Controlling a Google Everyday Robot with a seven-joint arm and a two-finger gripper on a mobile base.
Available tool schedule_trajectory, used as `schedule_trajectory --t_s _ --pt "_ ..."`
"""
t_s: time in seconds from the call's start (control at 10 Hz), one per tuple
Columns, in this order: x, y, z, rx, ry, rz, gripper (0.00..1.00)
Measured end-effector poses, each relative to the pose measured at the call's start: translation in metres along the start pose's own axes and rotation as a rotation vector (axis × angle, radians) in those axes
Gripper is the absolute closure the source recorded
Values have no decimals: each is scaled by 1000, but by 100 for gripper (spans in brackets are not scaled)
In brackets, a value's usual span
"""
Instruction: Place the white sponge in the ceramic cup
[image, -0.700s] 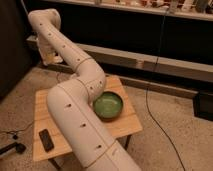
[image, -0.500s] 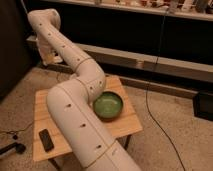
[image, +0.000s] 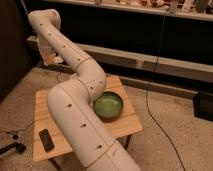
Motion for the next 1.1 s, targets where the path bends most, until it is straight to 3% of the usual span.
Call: schedule_trajectory --t_s 0.3,0.5,0.8,1.1 --pt "23 -11 1 98 -11 -80 98" --pt "40 -16 -7 135 0 -99 98" --pt "48 -24 -10 159 8 -72 98" --pt "50 -23 -9 158 13 -71 98"
